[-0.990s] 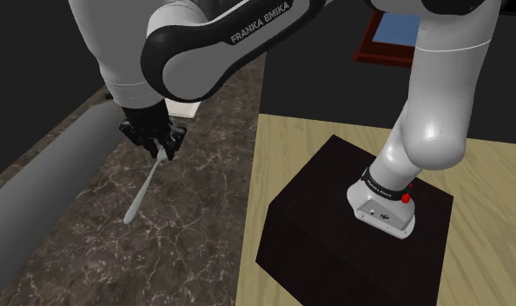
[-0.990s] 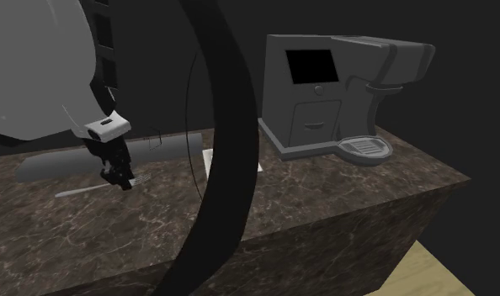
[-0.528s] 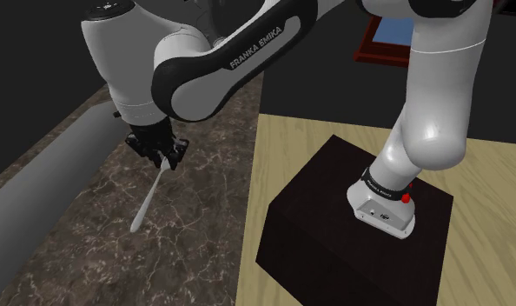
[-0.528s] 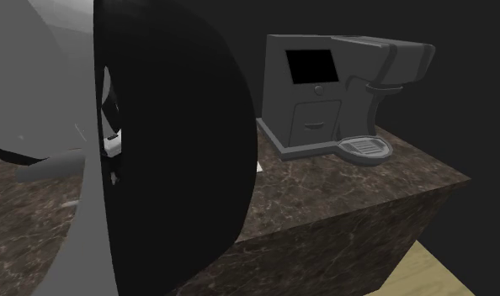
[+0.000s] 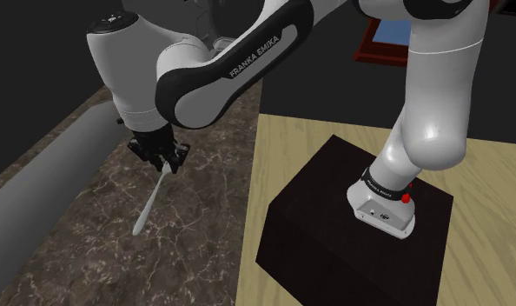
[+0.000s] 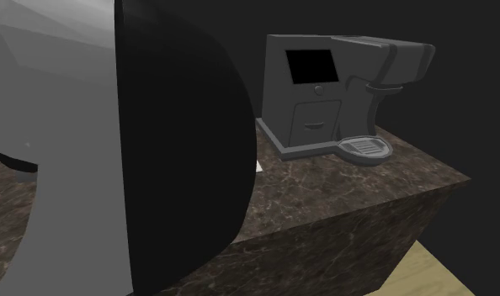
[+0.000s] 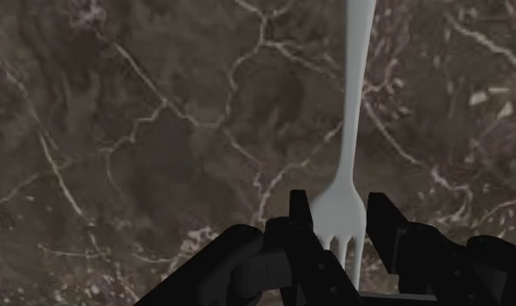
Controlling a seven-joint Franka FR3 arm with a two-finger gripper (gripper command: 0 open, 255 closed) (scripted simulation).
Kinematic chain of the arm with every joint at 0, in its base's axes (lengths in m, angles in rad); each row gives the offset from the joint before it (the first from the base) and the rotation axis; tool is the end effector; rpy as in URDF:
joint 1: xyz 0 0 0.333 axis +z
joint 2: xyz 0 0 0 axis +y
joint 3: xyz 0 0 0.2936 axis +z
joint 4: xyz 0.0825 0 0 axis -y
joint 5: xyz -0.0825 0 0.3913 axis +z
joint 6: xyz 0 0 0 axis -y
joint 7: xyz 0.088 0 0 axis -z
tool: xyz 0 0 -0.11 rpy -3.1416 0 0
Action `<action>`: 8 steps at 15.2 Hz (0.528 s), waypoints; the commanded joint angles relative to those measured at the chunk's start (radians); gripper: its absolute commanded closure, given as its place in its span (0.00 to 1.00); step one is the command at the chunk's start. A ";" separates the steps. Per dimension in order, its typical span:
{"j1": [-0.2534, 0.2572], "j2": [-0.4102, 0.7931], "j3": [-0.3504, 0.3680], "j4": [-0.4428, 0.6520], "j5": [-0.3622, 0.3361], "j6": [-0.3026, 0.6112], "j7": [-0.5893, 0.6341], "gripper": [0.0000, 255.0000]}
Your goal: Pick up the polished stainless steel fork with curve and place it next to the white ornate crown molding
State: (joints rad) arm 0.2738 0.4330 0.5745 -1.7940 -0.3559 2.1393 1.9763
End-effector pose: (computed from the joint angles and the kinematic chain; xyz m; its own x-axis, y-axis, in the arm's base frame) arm 0.4523 0.4536 0.3135 0.5594 -0.8263 0.0655 -0.8272 -0.5616 -0.0187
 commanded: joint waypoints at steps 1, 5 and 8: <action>0.000 0.000 0.000 0.000 0.000 0.000 0.000 1.00; 0.000 0.000 0.000 0.000 0.000 0.000 0.000 0.00; -0.003 -0.017 0.007 0.012 0.013 -0.025 -0.008 0.00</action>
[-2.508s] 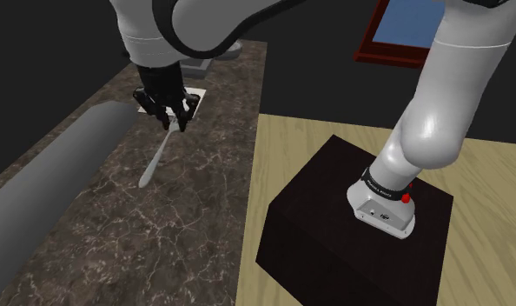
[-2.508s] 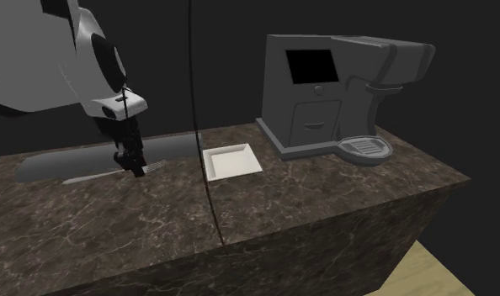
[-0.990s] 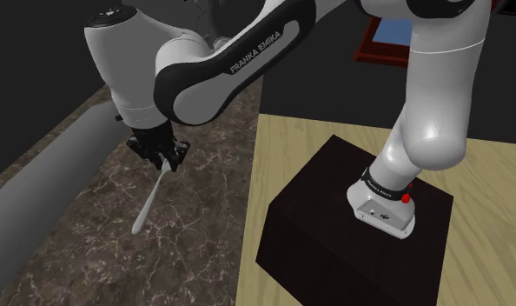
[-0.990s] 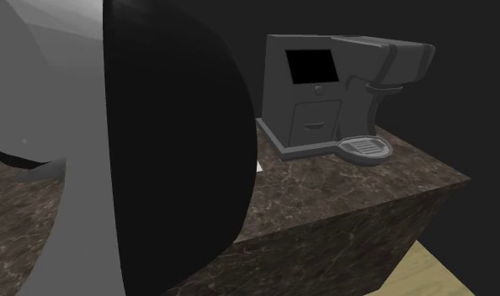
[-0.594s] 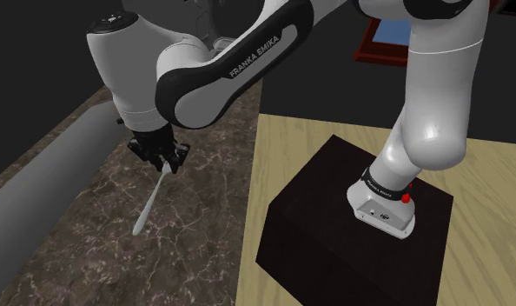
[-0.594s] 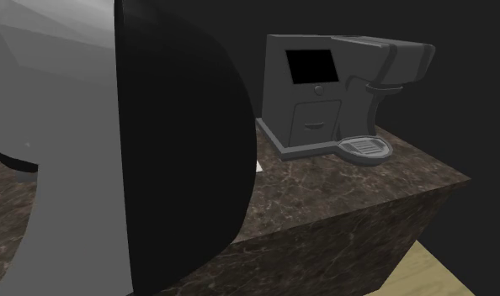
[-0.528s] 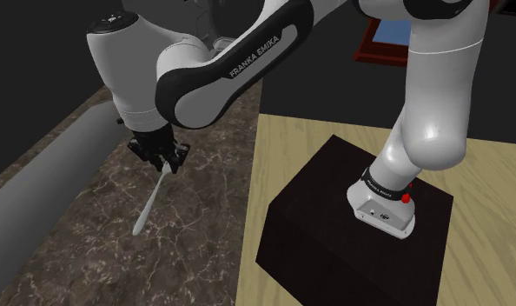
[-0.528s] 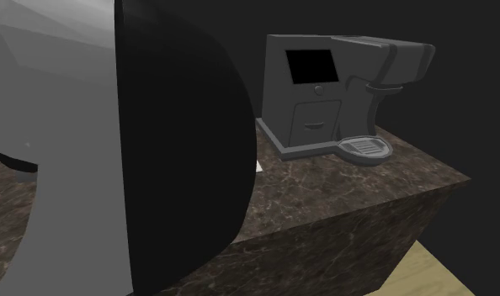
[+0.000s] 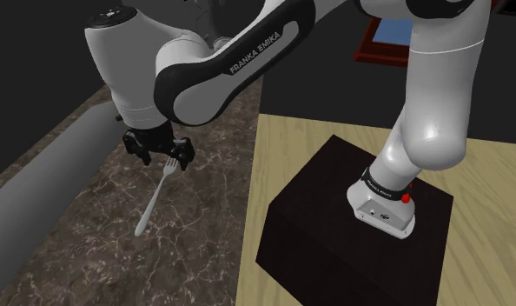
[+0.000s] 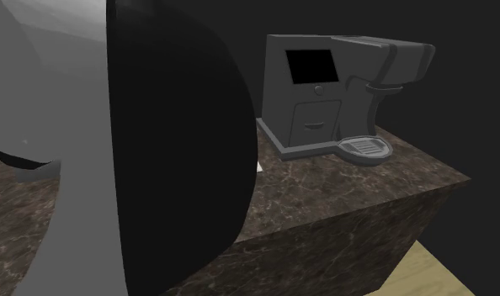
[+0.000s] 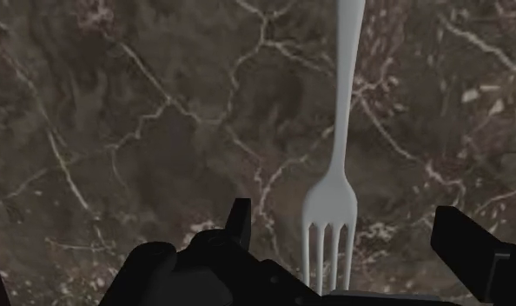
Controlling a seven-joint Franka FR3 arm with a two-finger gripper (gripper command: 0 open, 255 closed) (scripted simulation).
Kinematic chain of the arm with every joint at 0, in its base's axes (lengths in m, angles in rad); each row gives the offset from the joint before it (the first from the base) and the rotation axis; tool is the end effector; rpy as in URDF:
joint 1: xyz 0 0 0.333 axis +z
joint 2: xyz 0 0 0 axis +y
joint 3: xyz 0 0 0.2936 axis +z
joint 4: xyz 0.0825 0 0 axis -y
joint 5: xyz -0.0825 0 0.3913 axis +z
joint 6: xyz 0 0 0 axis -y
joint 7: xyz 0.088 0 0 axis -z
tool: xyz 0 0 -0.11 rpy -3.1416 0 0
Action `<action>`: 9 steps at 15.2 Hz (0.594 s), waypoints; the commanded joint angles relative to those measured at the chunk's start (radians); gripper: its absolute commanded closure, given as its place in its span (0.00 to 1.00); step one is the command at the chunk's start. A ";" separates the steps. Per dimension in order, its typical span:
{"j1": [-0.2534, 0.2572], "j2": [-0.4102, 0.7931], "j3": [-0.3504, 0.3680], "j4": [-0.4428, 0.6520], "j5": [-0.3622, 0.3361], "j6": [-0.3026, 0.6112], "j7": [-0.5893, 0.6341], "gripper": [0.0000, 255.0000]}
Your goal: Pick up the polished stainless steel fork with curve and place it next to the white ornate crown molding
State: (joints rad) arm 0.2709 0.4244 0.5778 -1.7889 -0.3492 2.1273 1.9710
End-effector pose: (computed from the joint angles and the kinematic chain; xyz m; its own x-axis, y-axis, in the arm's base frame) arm 0.4528 0.4533 0.3199 0.5593 -0.8264 0.0654 -0.8273 -0.5614 -0.0188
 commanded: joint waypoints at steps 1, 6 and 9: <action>-0.003 -0.024 0.010 0.020 0.018 -0.040 -0.010 0.00; -0.007 -0.049 0.021 0.047 0.039 -0.088 -0.023 0.00; -0.007 -0.049 0.021 0.047 0.039 -0.088 -0.023 0.00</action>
State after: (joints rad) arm 0.2643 0.3757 0.5984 -1.7418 -0.3109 2.0401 1.9481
